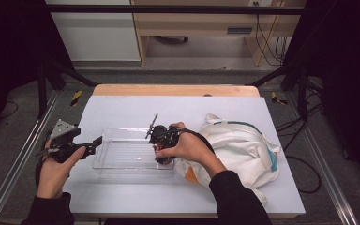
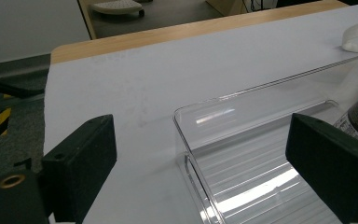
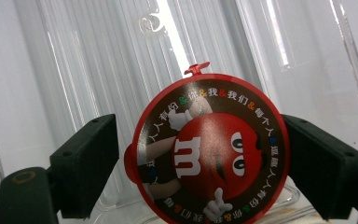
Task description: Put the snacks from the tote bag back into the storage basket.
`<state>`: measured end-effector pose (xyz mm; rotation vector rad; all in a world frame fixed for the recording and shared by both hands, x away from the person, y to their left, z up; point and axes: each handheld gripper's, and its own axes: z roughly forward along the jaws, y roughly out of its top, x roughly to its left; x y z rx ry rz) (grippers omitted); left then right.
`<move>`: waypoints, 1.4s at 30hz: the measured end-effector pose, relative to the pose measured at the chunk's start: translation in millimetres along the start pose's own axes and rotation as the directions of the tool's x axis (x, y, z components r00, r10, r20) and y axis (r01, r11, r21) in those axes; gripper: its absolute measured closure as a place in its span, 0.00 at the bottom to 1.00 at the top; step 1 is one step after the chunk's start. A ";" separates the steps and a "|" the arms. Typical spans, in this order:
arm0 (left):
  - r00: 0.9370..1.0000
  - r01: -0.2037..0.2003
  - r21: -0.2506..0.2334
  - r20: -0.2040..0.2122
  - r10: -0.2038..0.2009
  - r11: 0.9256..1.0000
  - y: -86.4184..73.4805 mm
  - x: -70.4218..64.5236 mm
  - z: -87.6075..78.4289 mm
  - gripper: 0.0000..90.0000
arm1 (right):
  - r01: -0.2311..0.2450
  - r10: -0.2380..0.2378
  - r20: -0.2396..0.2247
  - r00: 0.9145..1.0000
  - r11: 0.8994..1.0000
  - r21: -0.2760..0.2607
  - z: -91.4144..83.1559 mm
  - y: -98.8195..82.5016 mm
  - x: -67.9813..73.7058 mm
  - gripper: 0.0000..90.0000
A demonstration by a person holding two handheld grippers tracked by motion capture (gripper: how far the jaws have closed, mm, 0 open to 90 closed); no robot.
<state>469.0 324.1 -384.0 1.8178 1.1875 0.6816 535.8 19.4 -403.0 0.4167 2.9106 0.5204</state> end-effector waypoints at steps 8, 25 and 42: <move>1.000 0.004 0.000 -0.001 -0.004 1.000 -0.2 1.1 -0.5 0.10 | -0.028 0.029 0.012 1.000 0.997 -0.068 -14.6 -2.1 1.8 0.11; 1.000 0.004 0.005 -0.004 -0.004 1.000 -1.0 0.7 0.2 0.10 | -0.112 0.124 0.036 0.992 0.966 -0.233 -61.0 -21.3 6.1 0.09; 1.000 0.008 0.007 -0.007 -0.008 1.000 -1.6 2.6 -0.7 0.10 | -0.200 0.236 0.075 0.969 0.925 -0.324 -94.9 -59.4 -2.3 0.07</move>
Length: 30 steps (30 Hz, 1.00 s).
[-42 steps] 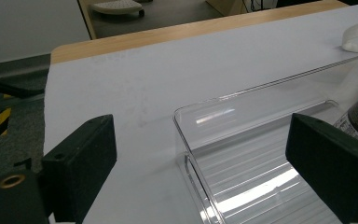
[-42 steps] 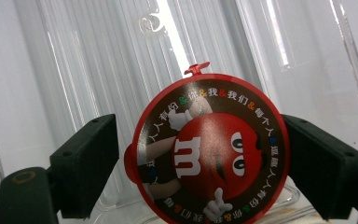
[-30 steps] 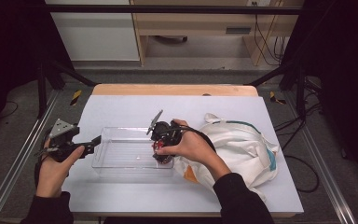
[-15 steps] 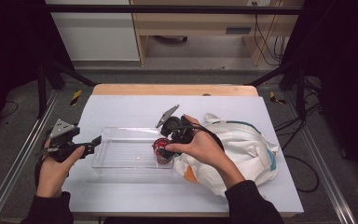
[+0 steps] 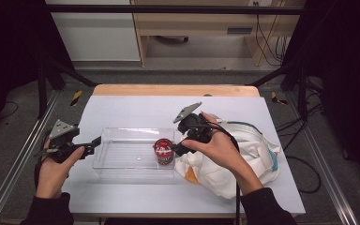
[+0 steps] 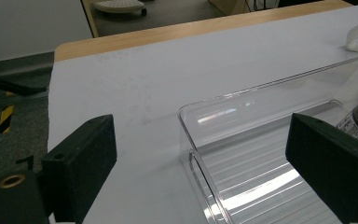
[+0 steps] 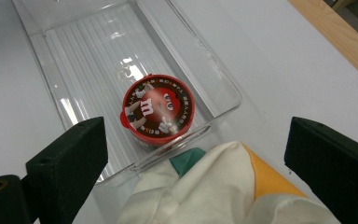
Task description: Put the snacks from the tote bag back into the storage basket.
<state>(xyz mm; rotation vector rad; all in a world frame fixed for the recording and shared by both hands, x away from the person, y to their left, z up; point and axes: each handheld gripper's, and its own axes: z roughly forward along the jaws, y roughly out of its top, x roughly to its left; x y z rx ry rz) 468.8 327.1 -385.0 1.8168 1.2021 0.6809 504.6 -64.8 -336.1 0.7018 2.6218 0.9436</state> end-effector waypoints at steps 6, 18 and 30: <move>1.000 -0.002 0.000 -0.001 0.002 1.000 -0.1 -0.3 0.2 0.10 | -0.021 0.022 0.018 1.000 1.000 -0.020 -13.6 -7.2 -4.0 0.07; 1.000 -0.001 0.001 -0.002 0.001 1.000 -0.3 -0.3 0.2 0.10 | -0.065 0.070 0.067 0.995 0.996 -0.066 -36.2 -20.4 -9.7 0.07; 1.000 0.000 0.001 -0.002 0.000 1.000 -0.2 0.3 -0.3 0.10 | -0.117 0.132 0.129 0.983 0.986 -0.119 -61.0 -36.0 -19.4 0.07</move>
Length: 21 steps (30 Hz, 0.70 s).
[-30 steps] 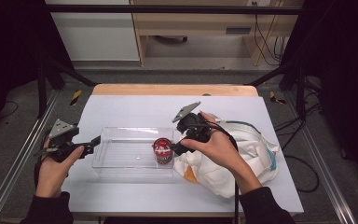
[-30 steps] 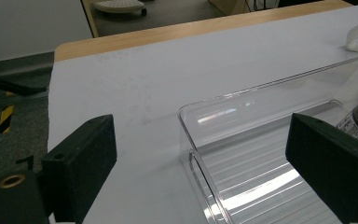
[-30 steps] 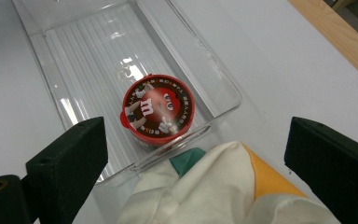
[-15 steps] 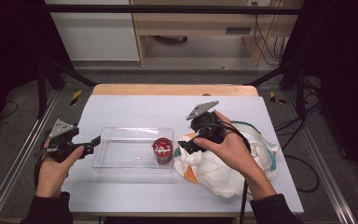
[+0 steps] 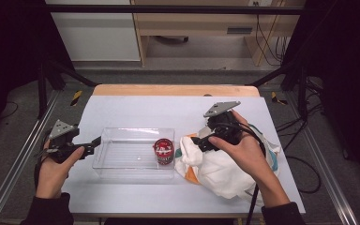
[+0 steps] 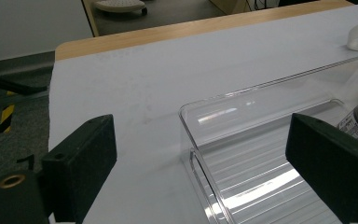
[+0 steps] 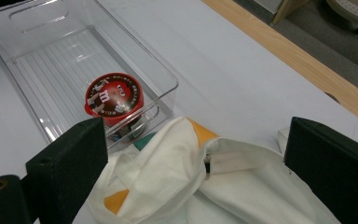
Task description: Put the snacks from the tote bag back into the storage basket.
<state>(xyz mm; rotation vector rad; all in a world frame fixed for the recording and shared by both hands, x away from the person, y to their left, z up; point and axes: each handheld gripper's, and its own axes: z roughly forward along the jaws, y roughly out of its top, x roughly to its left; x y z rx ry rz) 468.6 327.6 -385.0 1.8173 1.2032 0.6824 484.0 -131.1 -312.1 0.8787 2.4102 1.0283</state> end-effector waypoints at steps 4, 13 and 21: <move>1.000 0.004 -0.003 -0.001 -0.004 1.000 -0.2 0.8 -0.5 0.10 | -0.013 0.013 0.021 1.000 1.000 -0.013 -7.6 -3.8 -3.9 0.07; 1.000 0.006 -0.009 -0.003 -0.006 1.000 0.0 1.3 -1.1 0.10 | -0.041 0.041 0.052 0.998 0.999 -0.013 -19.8 -22.6 -8.6 0.07; 1.000 0.012 -0.010 -0.002 -0.012 1.000 -0.1 2.1 -1.9 0.09 | -0.093 0.096 0.084 0.992 0.995 -0.032 -31.6 -41.0 -15.0 0.07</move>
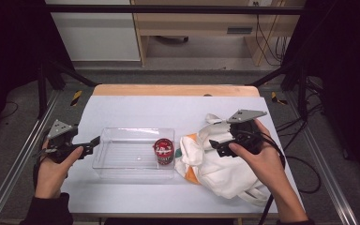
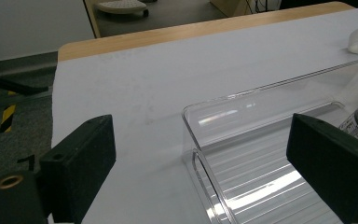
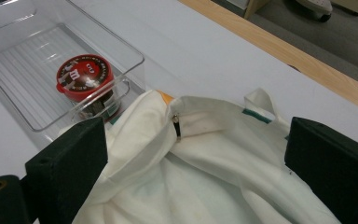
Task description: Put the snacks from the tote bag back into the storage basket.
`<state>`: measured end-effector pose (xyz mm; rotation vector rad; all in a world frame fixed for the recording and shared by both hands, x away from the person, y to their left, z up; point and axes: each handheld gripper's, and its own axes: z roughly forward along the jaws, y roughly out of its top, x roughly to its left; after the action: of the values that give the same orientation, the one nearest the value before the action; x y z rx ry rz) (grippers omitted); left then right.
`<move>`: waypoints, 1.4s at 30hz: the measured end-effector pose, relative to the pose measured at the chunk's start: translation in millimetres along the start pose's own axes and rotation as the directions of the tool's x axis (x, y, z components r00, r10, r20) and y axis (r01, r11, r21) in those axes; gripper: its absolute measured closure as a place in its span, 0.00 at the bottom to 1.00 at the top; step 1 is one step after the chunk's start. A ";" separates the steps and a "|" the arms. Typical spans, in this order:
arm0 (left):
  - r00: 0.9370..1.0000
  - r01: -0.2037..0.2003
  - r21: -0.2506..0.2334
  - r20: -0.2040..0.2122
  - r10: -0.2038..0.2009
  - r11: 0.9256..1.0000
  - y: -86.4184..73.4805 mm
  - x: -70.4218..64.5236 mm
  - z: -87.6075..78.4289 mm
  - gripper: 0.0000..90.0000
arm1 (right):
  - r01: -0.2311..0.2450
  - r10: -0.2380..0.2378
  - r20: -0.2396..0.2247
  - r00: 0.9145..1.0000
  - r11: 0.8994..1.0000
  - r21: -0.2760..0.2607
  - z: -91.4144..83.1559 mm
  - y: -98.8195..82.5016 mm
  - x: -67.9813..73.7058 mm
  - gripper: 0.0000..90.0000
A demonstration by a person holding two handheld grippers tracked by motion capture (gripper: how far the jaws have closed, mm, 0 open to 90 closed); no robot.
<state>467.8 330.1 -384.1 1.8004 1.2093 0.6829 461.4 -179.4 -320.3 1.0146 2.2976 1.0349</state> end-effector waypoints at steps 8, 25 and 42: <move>1.000 0.004 -0.003 0.000 -0.004 1.000 -0.5 1.3 -0.7 0.08 | -0.046 0.046 0.034 0.998 0.999 -0.015 -14.7 -25.4 -10.1 0.07; 1.000 -0.008 -0.020 0.021 0.008 1.000 -1.2 1.2 -0.9 0.06 | -0.133 0.138 0.120 0.983 0.990 -0.044 -36.1 -73.9 -28.1 0.07; 0.999 -0.028 -0.027 0.043 0.030 0.999 -5.0 1.7 2.6 0.06 | -0.259 0.273 0.227 0.935 0.962 -0.086 -45.0 -128.2 -58.3 0.07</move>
<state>468.2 331.7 -389.8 1.8048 1.1426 0.6703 413.8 -303.0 -386.0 1.3761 1.9666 1.0090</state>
